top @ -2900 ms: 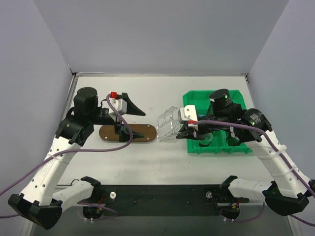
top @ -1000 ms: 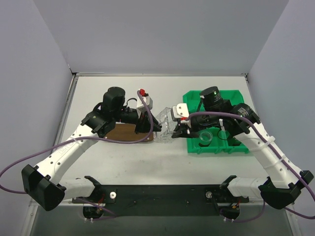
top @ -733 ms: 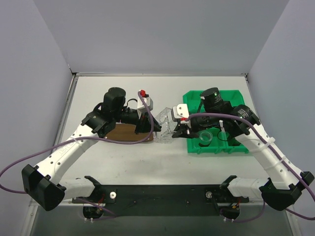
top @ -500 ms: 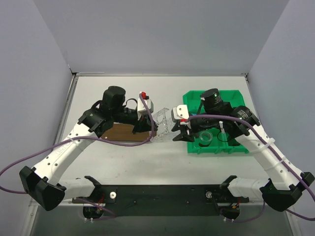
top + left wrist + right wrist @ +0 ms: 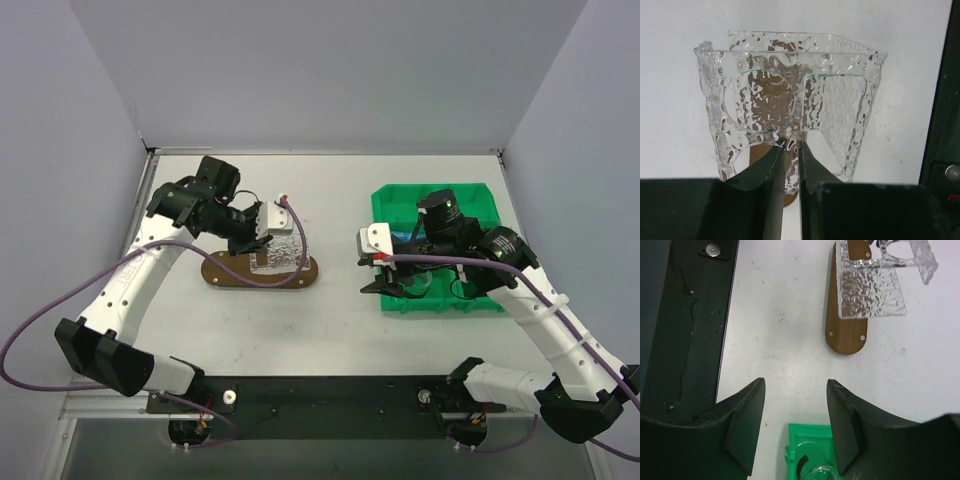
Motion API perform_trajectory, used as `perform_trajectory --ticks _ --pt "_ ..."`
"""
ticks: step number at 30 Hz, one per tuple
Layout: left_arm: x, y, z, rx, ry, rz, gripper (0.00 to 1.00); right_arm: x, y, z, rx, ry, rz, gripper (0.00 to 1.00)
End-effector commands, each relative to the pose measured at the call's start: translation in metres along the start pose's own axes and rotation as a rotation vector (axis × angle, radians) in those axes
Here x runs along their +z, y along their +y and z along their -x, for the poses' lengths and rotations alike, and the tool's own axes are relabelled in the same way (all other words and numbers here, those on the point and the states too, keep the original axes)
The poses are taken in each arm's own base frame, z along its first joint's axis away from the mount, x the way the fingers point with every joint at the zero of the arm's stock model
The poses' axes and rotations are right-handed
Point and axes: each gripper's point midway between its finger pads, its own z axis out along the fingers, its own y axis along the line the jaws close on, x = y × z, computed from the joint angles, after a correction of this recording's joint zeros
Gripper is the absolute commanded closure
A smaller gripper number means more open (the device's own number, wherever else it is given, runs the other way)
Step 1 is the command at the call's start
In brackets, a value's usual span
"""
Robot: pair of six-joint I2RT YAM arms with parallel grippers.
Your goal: Prepare toiletry sets of a toothbrush and toothpaste on the tray
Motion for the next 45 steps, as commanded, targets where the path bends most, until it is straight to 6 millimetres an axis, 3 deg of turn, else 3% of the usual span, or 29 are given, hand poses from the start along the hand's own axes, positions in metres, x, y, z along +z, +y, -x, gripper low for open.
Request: perform_trajectory --ticks 1,9,16,30,45 --pt "-0.019 0.006 -0.044 0.074 0.187 -0.040 1.00 -0.004 -0.006 -0.006 -0.042 -0.002 -0.030 0.53" --pt "0.000 0.017 -0.107 0.068 0.393 -0.143 1.00 -0.007 -0.012 -0.022 -0.001 0.008 -0.047 0.54" --pt "0.013 0.034 -0.132 0.002 0.442 -0.208 1.00 -0.010 -0.010 -0.038 0.040 0.020 -0.063 0.55" --pt "0.039 0.043 -0.145 -0.081 0.421 -0.265 1.00 -0.006 -0.006 -0.058 0.076 0.038 -0.055 0.56" --pt "0.045 0.036 -0.148 -0.137 0.424 -0.346 1.00 0.002 -0.004 -0.070 0.086 0.050 -0.048 0.57"
